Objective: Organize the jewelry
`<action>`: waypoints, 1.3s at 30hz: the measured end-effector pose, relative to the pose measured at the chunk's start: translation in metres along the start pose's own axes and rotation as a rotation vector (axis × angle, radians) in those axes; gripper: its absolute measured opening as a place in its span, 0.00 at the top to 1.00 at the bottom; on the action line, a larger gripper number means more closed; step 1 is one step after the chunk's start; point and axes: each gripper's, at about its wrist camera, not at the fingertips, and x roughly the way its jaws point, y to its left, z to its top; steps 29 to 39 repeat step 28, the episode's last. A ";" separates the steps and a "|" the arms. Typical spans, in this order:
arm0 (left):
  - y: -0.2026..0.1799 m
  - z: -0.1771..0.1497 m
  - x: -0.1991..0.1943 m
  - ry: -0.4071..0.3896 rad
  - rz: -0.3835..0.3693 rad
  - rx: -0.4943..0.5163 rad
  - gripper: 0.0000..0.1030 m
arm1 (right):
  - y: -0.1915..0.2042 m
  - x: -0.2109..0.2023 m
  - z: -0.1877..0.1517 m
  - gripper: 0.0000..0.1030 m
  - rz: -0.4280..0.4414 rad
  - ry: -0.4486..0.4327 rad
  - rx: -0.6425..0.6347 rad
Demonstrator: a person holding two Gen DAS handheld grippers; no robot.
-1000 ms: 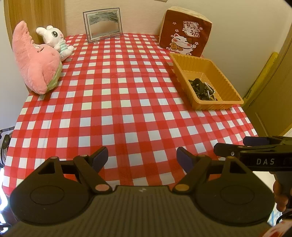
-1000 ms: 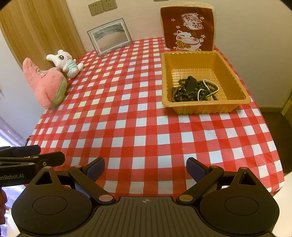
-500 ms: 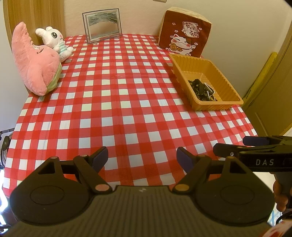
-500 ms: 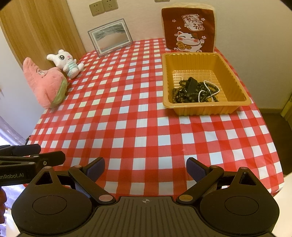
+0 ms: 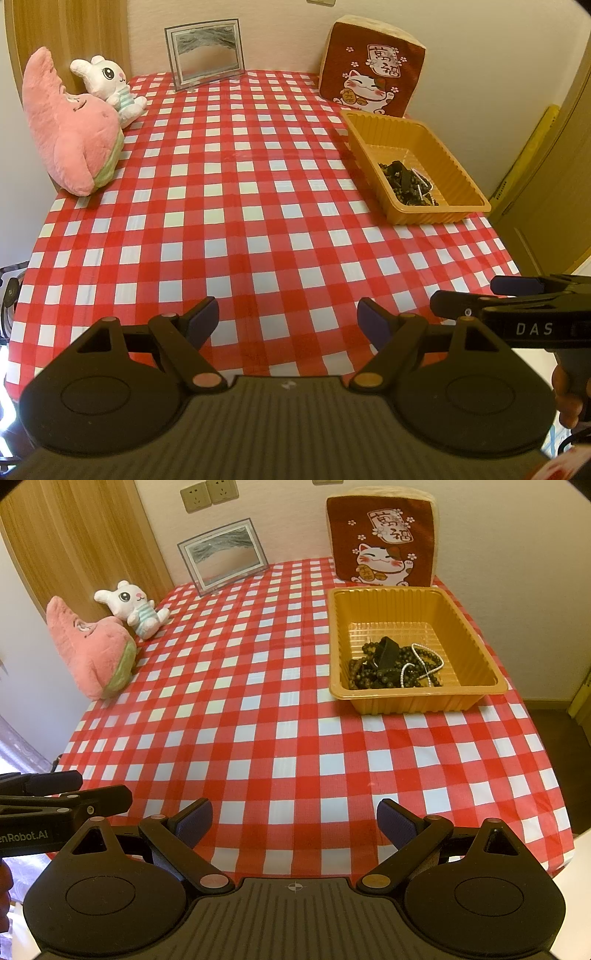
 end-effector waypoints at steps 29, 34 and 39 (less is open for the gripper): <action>-0.009 0.006 0.005 0.002 0.001 0.001 0.22 | -0.001 0.003 0.003 0.07 -0.004 -0.004 0.000; -0.009 0.006 0.005 0.002 0.001 0.001 0.22 | -0.001 0.003 0.003 0.07 -0.004 -0.004 0.000; -0.009 0.006 0.005 0.002 0.001 0.001 0.22 | -0.001 0.003 0.003 0.07 -0.004 -0.004 0.000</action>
